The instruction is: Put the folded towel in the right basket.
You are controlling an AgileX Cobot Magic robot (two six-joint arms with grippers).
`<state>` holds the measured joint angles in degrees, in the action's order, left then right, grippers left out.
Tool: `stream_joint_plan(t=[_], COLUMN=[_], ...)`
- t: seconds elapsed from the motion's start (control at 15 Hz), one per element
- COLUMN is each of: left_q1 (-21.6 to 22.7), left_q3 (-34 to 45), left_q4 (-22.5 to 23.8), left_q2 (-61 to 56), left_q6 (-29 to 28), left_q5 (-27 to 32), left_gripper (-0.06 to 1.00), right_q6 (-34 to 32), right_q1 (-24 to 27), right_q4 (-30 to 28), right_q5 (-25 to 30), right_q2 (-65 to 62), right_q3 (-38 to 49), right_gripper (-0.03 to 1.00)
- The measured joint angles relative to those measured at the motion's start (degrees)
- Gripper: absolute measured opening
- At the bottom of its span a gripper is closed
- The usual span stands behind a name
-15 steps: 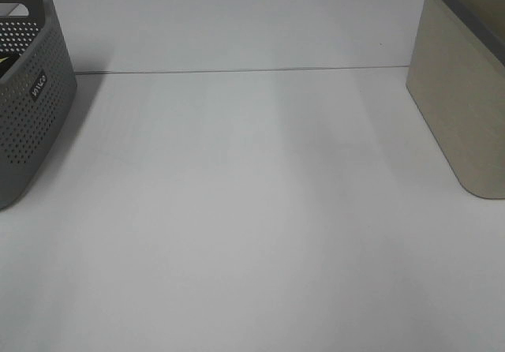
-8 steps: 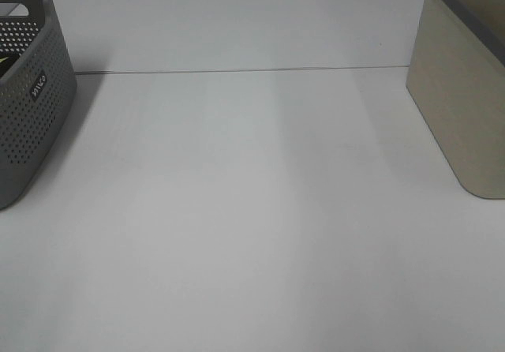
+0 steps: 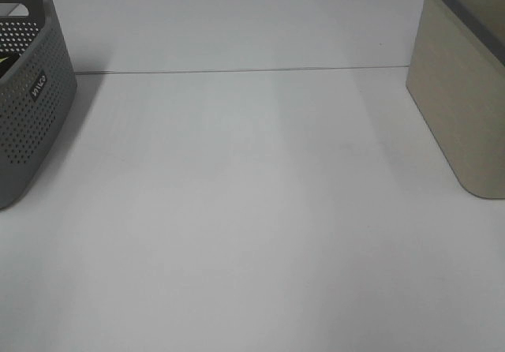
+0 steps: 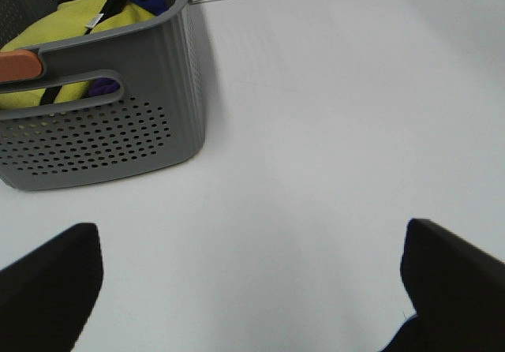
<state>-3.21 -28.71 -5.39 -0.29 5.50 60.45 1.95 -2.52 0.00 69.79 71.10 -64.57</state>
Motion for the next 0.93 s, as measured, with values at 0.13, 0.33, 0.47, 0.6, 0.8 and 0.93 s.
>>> stream_joint_plan(t=[0.13, 0.33, 0.47, 0.6, 0.8, 0.93], left_q1=[0.0, 0.0, 0.0, 0.0, 0.0, 0.0], left_q3=[0.0, 0.0, 0.0, 0.0, 0.0, 0.0], left_q4=[0.0, 0.0, 0.0, 0.0, 0.0, 0.0], left_q2=[0.0, 0.0, 0.0, 0.0, 0.0, 0.0], left_q6=[0.0, 0.0, 0.0, 0.0, 0.0, 0.0], left_q5=[0.0, 0.0, 0.0, 0.0, 0.0, 0.0], left_gripper=[0.98, 0.98, 0.98, 0.98, 0.98, 0.98], right_q6=[-0.6, -1.4, -1.4, -1.4, -1.1, 0.3], right_q1=[0.0, 0.0, 0.0, 0.0, 0.0, 0.0], right_q4=[0.0, 0.0, 0.0, 0.0, 0.0, 0.4], right_q5=[-0.2, -2.0, -3.2, -4.5, -7.2, -7.8], right_q2=[-8.5, -23.8, -33.6, -43.4, -54.7, -63.1], right_q3=[12.3, 27.3, 32.5, 33.2, 34.9, 35.4], right_gripper=[0.73, 0.73, 0.73, 0.73, 0.73, 0.73])
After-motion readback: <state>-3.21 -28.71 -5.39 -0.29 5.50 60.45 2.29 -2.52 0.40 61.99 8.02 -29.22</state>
